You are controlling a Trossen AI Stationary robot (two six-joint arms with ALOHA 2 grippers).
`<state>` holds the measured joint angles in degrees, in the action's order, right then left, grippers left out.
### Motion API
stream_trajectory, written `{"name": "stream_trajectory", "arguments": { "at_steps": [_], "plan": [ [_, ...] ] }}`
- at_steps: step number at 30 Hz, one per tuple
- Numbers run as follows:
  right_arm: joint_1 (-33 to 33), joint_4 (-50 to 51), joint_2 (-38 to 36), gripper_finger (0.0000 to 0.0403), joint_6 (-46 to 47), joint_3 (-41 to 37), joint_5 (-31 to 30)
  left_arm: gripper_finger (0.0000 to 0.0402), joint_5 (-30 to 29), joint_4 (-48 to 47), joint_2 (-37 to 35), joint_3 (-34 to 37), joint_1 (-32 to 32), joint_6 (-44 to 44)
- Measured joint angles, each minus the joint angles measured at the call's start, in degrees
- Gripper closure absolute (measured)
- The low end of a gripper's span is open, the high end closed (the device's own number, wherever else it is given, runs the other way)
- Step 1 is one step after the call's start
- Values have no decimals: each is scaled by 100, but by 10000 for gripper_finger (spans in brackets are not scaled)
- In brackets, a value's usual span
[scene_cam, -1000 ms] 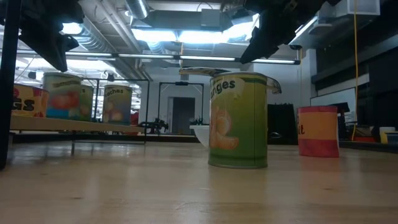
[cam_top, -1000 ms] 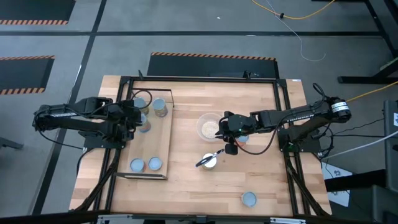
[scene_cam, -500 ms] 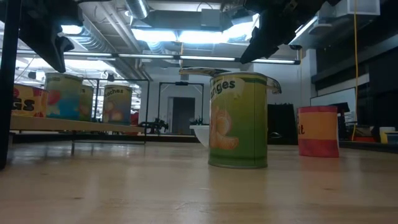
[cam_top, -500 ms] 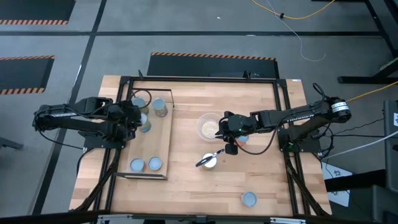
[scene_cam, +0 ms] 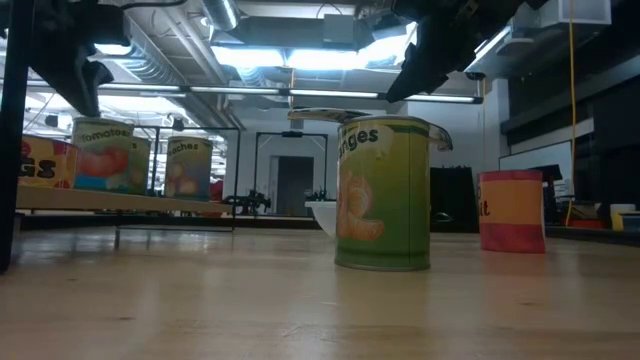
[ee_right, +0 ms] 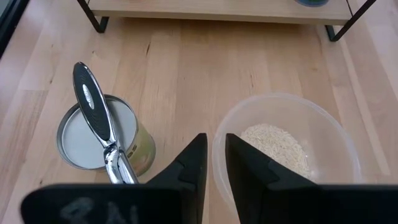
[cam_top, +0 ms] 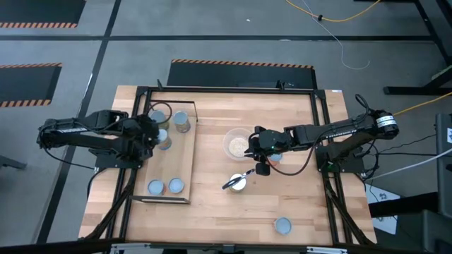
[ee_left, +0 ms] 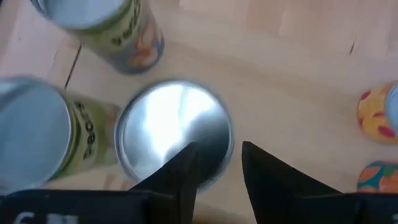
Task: Pick and place cans onto a shelf
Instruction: Put the canned tomatoes on the shelf
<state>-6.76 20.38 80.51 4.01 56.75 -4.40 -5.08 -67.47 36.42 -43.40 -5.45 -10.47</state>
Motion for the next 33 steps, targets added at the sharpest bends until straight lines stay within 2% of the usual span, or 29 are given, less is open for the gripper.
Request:
{"name": "stream_trajectory", "arguments": {
  "at_steps": [9, 20, 33],
  "plan": [
    [0, 2, 0, 340, 0, 0, 0, 287, -50, -350, -2, 2, 0, 5],
    [-1, 1, 0, 340, 0, 2, 1, 288, -530, -395, -2, 2, 2, 7],
    [-1, -1, 0, 340, 14, 2, 2, 288, -438, -240, -2, -75, 1, 14]
  ]
}}
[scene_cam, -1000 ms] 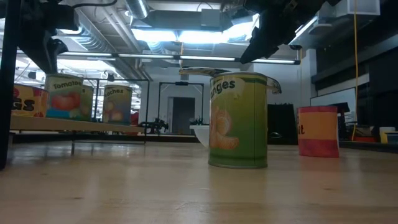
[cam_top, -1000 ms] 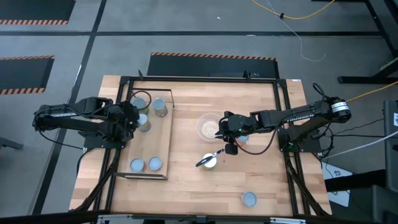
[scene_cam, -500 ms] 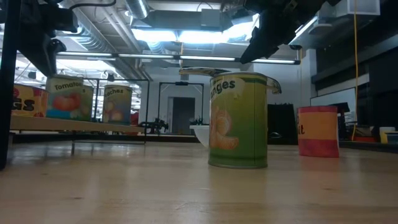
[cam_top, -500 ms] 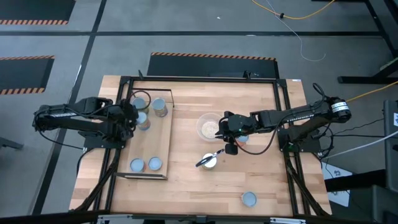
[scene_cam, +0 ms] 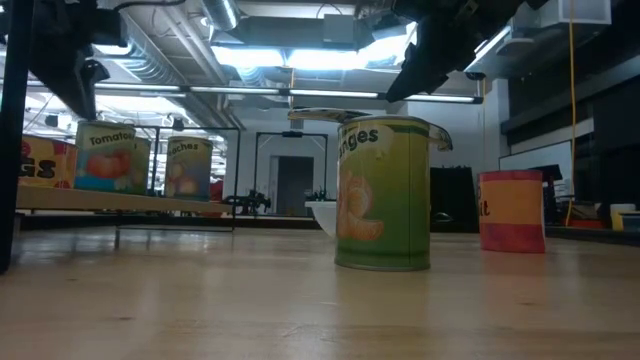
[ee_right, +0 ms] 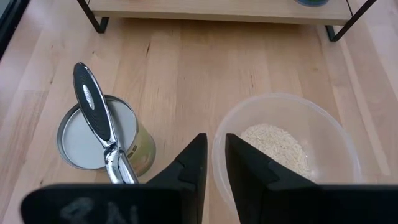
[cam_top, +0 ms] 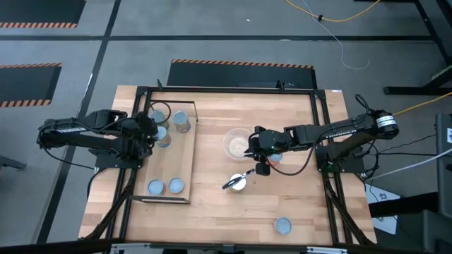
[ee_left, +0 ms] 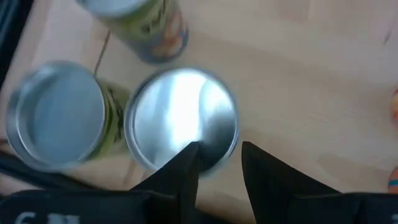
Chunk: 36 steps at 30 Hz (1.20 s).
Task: Pick and place cans onto a shelf
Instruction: Put the canned tomatoes on the shelf, then remove the black peeler from the top of the canned oranges
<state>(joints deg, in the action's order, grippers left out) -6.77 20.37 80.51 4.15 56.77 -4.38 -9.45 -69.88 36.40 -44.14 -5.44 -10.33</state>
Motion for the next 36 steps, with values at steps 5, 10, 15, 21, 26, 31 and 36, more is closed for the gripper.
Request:
{"name": "stream_trajectory", "arguments": {
  "at_steps": [5, 10, 15, 21, 26, 31, 36],
  "plan": [
    [0, -79, 0, 340, 208, 0, 0, 288, 228, 577, -8, -96, -1, 37],
    [0, -402, 0, 340, 309, 4, -2, 288, 317, 1340, -5, -99, -1, 79],
    [1, -607, 0, 340, 315, 4, -15, 288, 305, 1824, 122, -102, -2, 369],
    [1, -701, 0, 340, 329, 7, -52, 288, 297, 1999, 222, -102, -1, 490],
    [48, -694, 0, 340, 771, 7, 7, 288, 310, 1985, 265, -102, -1, 488],
    [243, -690, 0, 340, 1022, 7, 258, 288, 310, 1981, 269, -102, 0, 486],
    [449, -707, 0, 340, 1193, 7, 87, 288, 310, 1983, 265, -102, 0, 485]
  ]
}}
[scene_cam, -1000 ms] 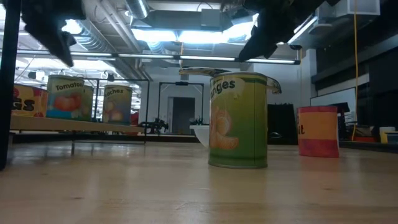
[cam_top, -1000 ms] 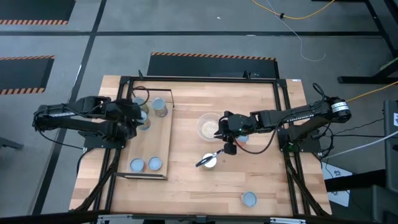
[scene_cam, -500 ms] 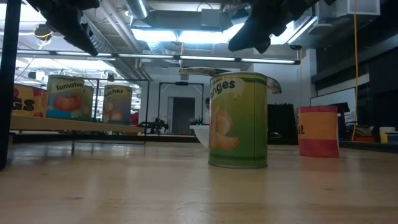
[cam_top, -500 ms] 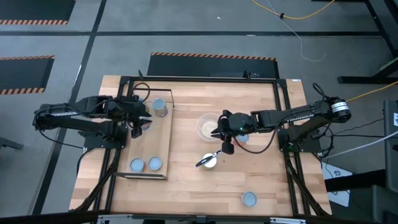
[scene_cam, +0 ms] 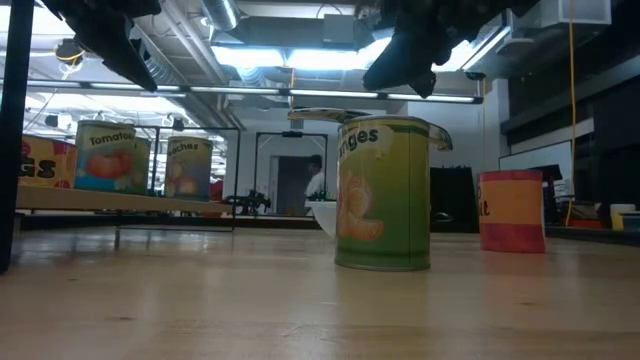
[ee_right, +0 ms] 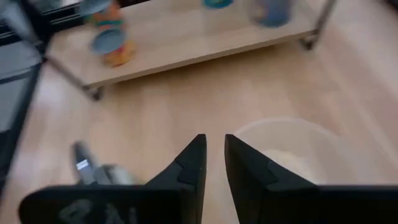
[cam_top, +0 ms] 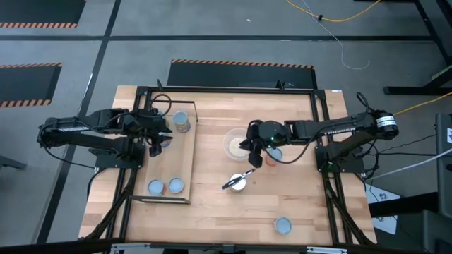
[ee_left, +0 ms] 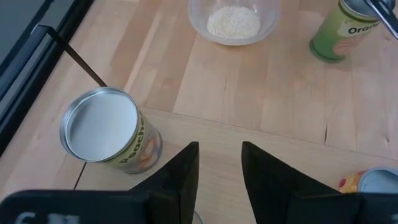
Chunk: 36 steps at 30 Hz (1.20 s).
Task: Pick and place cans onto a shelf
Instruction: Remove the black peeler from the top of the canned oranges
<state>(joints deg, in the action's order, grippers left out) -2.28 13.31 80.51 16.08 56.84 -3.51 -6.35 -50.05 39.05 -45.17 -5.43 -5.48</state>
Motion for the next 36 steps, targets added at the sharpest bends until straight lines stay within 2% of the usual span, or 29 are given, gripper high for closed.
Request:
{"name": "stream_trajectory", "arguments": {
  "at_steps": [2, 6, 11, 14, 19, 22, 28, 32, 36],
  "plan": [
    [55, -16, 0, 340, 46, 0, -252, 288, 0, -2, 2, 0, -1, 2],
    [63, -76, 0, 340, -8, -2, -287, 288, 0, -2, 2, 0, 0, 2],
    [78, -277, 0, 337, -137, -2, 245, 288, 0, -2, 2, 0, -1, 2],
    [105, -312, 0, 314, -104, -2, 462, 288, 2, -4, 2, 0, -1, 2],
    [133, -329, 0, 251, -69, -2, 319, 288, 2, -14, 2, 0, 0, 2],
    [133, -333, 0, 232, -145, -2, 357, 288, 2, -47, 2, 0, 0, 4],
    [43, -324, 0, 230, -543, -2, 1602, 288, 2, -45, 1, 0, 0, 4],
    [-165, -292, 74, 231, -905, -10, 1717, 288, 2, -45, 2, 0, -1, 4],
    [-267, -325, 314, 231, -883, -11, 1711, 288, 2, -45, -1, 0, -2, 4]
  ]
}}
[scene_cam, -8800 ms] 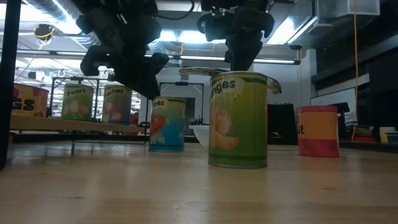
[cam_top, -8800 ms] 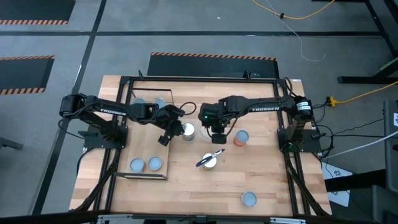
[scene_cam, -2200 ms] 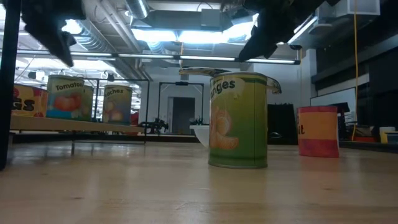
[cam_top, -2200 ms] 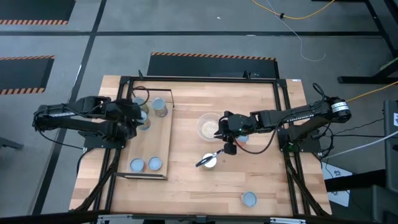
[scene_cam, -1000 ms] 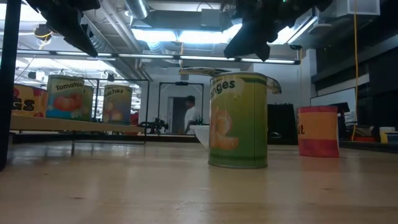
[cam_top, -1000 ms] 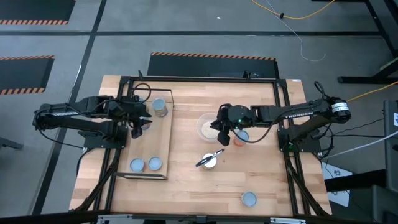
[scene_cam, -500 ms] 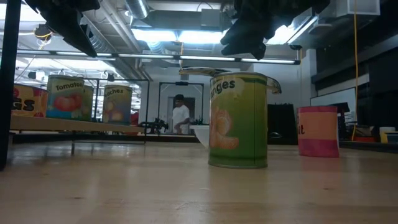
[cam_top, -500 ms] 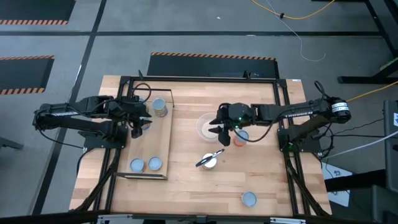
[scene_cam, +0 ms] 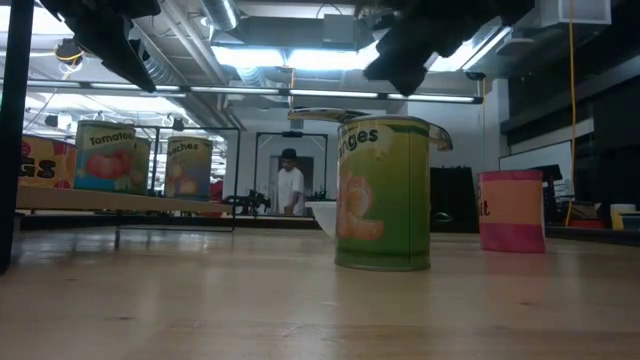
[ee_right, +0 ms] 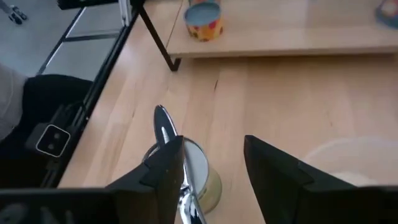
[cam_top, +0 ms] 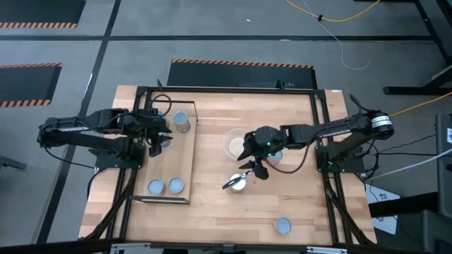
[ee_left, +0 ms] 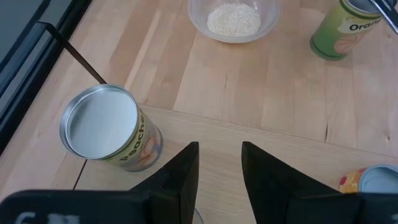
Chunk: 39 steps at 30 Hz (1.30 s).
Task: Pick and place cans onto a shelf
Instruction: Remove the black peeler from the top of the canned oranges
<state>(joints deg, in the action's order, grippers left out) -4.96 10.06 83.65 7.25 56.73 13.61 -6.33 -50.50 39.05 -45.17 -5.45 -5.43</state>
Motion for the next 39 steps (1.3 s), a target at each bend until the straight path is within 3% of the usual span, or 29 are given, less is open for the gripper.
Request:
{"name": "stream_trajectory", "arguments": {
  "at_steps": [14, 31, 39],
  "plan": [
    [-396, -816, 802, 231, 4, 0, 156, 288, 0, 3, 2, 0, 0, -7],
    [-627, -858, 1399, 232, -180, 20, -143, 288, 0, 5, 2, 0, 2, -15],
    [-624, -837, 1404, 288, -177, 19, -155, 288, 0, 4, 1, 0, 1, -15]
  ]
}}
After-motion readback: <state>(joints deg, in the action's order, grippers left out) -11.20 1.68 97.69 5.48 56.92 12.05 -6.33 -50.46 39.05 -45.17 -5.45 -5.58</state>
